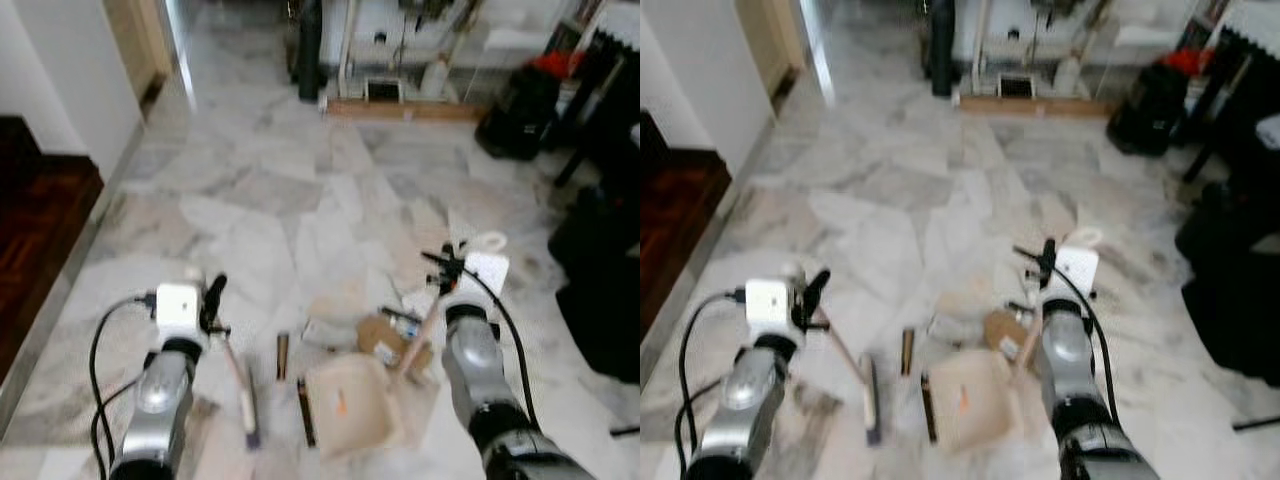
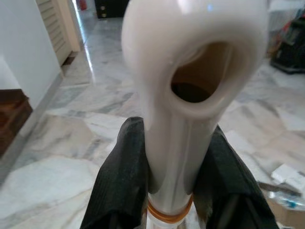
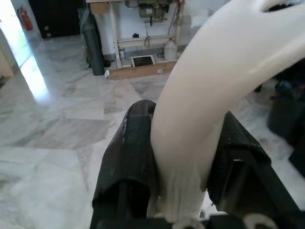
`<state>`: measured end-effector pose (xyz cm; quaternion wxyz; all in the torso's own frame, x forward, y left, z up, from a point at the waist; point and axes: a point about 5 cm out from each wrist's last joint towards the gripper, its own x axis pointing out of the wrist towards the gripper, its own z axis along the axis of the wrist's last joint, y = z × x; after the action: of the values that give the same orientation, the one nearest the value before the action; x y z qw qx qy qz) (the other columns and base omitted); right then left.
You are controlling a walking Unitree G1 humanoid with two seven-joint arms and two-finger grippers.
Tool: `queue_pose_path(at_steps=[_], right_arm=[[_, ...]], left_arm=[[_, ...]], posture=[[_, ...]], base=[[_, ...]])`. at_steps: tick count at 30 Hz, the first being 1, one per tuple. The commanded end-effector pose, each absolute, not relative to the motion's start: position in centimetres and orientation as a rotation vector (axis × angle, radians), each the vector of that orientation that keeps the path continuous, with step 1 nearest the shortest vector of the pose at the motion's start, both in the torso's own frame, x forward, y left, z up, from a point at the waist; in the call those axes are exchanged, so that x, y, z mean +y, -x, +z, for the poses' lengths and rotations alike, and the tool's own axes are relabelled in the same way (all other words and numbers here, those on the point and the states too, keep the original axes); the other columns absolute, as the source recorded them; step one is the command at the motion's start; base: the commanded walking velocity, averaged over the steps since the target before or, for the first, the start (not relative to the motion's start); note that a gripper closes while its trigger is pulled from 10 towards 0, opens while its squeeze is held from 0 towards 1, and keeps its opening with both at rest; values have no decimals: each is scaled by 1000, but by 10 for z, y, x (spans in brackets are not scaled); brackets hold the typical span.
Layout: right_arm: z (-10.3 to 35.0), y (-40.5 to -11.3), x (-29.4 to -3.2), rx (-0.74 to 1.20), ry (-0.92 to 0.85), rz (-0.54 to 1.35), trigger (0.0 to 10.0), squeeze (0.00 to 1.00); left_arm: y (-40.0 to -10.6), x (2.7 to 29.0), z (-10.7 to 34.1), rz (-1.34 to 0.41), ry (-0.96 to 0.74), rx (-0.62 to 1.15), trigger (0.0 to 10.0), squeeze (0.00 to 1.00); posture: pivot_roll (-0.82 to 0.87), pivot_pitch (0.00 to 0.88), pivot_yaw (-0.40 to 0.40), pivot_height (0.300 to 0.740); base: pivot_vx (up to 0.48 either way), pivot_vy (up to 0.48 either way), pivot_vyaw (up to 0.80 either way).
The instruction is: Sweep floor
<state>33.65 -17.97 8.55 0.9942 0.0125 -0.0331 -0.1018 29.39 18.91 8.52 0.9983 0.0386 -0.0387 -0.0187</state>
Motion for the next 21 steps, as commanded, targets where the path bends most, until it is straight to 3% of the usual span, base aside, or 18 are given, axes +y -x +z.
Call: queue_pose_path(at_steps=[1,21], right_arm=[[94,-338,-190,-103,-19,-235,10000,0],[89,-334,-200,-91,-2,-270,10000,0]], left_arm=[[-294,184,89,-49,-79,-104,10000,0],[-291,188,88,-46,-109,-93,10000,0]], posture=[[1,68,-27,740],[7,72,-25,740]], base=[[0,0,0],[0,0,0]])
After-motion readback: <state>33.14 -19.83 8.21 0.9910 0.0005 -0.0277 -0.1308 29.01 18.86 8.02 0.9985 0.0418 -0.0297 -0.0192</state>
